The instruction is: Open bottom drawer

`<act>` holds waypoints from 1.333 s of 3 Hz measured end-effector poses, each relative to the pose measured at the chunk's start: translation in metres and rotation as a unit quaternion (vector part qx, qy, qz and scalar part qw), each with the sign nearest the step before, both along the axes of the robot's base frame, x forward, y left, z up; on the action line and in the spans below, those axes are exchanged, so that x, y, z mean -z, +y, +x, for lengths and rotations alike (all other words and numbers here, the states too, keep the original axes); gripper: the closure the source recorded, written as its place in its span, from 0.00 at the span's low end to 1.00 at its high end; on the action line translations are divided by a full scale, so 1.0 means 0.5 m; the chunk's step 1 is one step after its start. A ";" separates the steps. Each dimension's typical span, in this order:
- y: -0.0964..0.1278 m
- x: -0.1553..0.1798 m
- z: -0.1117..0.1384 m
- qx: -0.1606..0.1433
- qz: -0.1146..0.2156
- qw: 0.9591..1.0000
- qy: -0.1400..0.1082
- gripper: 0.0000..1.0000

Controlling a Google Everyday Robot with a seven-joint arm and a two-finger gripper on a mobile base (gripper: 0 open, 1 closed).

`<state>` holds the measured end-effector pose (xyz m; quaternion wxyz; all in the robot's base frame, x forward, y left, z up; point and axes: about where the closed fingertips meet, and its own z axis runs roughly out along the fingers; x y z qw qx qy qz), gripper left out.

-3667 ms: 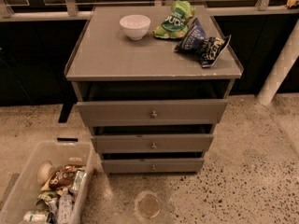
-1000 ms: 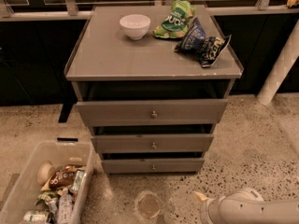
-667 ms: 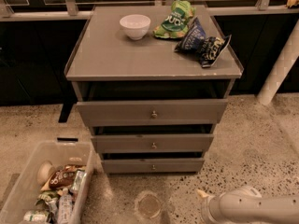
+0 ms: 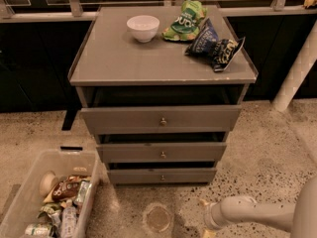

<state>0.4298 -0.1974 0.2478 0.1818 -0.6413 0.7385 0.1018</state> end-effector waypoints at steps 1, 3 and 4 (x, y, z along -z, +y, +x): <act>0.016 0.140 0.051 -0.005 0.008 1.000 -0.003 0.00; 0.023 0.223 0.192 0.061 -0.007 0.996 -0.061 0.00; 0.024 0.223 0.191 0.062 -0.006 0.996 -0.061 0.00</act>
Offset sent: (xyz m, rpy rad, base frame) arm 0.1632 0.0039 -0.1488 -0.0747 -0.2264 -0.3176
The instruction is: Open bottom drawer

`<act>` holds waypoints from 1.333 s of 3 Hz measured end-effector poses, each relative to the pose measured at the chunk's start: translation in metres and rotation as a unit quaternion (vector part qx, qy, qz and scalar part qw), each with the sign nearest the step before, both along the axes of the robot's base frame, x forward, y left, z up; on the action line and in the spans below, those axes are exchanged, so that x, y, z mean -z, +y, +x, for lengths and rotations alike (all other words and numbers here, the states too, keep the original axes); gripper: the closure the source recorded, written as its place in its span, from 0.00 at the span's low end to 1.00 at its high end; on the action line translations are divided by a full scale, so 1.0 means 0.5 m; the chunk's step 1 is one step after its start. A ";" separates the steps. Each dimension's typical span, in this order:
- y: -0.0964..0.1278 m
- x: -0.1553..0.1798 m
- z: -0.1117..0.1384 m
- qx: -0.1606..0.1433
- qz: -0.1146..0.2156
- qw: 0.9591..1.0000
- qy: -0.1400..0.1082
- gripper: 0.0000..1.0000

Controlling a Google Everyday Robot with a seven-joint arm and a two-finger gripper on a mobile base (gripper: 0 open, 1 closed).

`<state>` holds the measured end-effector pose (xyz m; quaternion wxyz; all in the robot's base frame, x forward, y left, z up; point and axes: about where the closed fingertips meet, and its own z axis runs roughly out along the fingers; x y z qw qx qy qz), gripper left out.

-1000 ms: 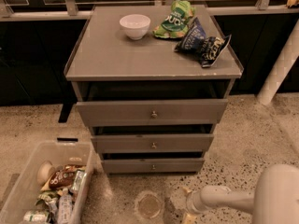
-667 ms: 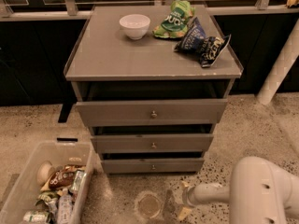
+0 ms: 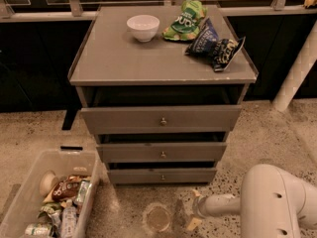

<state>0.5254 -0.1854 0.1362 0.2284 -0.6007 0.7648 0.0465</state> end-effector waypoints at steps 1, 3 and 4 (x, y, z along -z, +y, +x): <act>-0.008 -0.025 0.012 -0.001 0.001 0.999 -0.036 0.00; -0.018 -0.105 0.078 -0.004 -0.002 0.991 -0.130 0.00; -0.018 -0.104 0.077 -0.005 -0.002 0.992 -0.129 0.00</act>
Offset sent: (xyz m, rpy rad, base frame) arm 0.0545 -0.0096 0.1037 -0.0380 -0.4350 0.0236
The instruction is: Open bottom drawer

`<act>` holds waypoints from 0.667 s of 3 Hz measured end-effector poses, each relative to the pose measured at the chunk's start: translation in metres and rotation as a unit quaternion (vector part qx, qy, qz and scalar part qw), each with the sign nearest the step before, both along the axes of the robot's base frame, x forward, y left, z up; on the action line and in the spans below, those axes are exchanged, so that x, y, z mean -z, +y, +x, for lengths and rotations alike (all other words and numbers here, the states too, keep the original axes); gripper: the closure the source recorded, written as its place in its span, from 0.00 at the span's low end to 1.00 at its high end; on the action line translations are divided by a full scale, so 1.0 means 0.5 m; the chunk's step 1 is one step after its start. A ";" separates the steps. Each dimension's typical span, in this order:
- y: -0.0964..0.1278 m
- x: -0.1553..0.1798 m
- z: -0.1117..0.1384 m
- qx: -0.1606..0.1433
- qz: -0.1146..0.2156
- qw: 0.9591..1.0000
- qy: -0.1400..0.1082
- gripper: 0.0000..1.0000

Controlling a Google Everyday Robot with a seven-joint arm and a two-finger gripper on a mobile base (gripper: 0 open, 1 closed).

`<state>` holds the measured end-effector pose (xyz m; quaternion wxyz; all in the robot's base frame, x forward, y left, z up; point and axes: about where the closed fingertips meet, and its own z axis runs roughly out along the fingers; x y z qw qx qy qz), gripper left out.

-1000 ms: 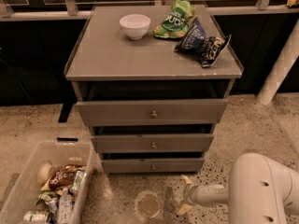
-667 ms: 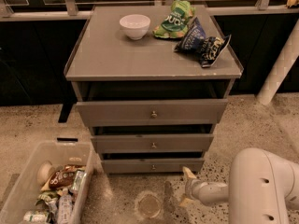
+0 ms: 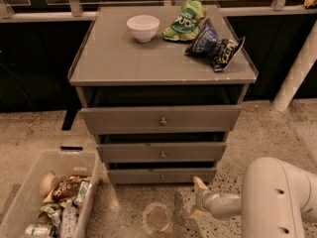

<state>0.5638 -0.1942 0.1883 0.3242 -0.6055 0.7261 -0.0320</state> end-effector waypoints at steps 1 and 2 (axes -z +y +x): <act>0.000 0.009 0.025 0.001 0.000 1.000 -0.011 0.00; 0.019 0.016 0.099 -0.005 0.000 0.999 -0.039 0.00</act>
Offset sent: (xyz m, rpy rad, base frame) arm 0.1170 0.0056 -0.0088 -0.0031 -0.1766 0.0165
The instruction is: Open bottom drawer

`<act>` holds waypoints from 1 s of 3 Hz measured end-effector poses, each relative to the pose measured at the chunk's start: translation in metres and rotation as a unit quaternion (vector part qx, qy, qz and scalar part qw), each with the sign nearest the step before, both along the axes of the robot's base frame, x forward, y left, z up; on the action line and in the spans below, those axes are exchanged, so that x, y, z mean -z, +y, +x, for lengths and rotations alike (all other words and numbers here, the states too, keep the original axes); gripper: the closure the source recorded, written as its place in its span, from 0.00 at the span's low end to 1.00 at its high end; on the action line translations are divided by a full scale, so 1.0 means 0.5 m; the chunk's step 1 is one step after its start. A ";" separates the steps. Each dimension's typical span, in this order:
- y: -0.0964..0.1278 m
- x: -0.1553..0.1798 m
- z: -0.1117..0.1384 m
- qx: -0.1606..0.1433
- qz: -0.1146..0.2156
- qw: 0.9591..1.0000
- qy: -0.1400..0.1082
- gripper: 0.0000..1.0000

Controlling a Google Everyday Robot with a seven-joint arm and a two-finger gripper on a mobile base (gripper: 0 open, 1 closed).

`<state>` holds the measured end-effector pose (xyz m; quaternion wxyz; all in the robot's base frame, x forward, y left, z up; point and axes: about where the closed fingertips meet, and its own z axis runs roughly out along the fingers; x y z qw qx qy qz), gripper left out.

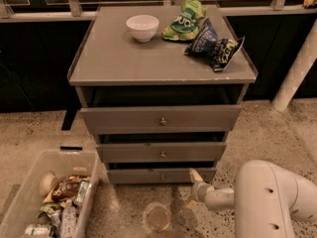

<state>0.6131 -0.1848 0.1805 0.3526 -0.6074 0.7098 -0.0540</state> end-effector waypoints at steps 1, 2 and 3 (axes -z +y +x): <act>0.002 0.001 0.109 0.003 -0.006 1.000 -0.024 0.00; 0.002 0.001 0.109 0.003 -0.006 1.000 -0.024 0.00; 0.004 0.059 0.157 0.019 -0.015 1.000 -0.018 0.00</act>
Offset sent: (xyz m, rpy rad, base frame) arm 0.0335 0.0064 -0.0049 -0.0037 -0.0228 0.0031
